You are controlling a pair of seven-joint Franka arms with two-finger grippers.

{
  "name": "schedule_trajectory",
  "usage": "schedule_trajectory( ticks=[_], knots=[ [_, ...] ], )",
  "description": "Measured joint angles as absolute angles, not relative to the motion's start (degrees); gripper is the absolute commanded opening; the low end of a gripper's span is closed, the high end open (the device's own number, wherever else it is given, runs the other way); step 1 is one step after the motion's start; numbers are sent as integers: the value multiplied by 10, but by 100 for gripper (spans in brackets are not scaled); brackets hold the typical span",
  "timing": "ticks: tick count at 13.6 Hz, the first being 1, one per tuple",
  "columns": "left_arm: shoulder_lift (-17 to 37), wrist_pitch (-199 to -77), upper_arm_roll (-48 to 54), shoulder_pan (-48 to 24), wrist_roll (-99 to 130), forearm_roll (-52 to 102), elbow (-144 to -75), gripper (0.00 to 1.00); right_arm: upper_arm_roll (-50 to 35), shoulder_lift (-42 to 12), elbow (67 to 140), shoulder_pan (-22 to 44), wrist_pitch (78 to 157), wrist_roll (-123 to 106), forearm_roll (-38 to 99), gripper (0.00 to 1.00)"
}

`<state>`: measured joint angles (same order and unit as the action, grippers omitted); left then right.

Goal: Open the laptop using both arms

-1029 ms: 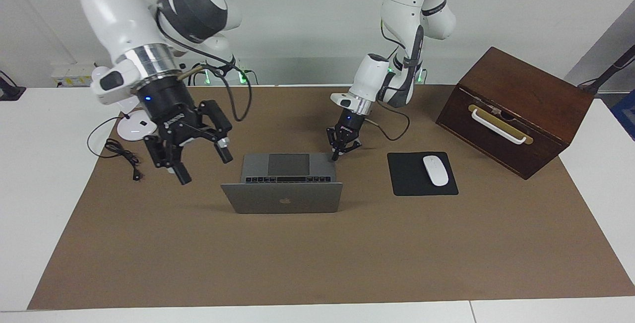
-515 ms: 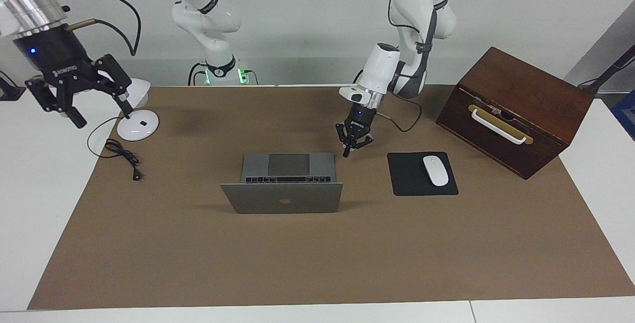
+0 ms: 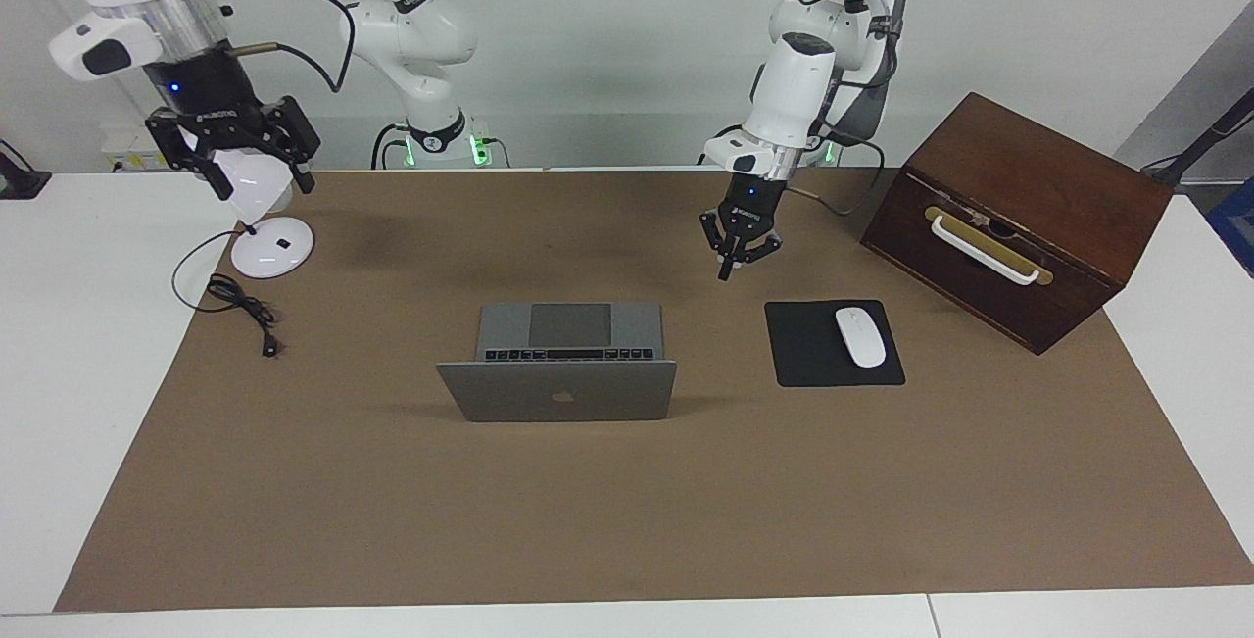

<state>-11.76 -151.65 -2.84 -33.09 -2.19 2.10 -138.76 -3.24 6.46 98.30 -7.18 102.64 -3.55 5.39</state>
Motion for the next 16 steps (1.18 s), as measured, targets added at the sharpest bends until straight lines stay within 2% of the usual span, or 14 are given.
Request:
schedule_trajectory(
  ticks=[1,2,4,8,13,16],
  knots=[
    [-132,-1444,-29,-316,-32,21,-1356,90,-32,75,1015,-72,1048,-35,54,100],
    [-143,-1372,-30,-299,-40,21,-1317,100,-32,82,1034,-72,1064,-35,54,100],
    [-150,-1294,-30,-273,-45,21,-1265,100,-32,87,1043,-72,1071,-35,54,100],
    [-150,-1223,-31,-219,-46,20,-1219,100,-32,89,1043,-72,1065,-36,52,100],
    [-149,-1136,-33,-131,-47,19,-1154,100,-32,101,1039,-72,914,-36,19,100],
    [-148,-1121,-33,-90,-48,18,-1140,100,-32,107,1039,-72,886,-36,1,100]
  ],
)
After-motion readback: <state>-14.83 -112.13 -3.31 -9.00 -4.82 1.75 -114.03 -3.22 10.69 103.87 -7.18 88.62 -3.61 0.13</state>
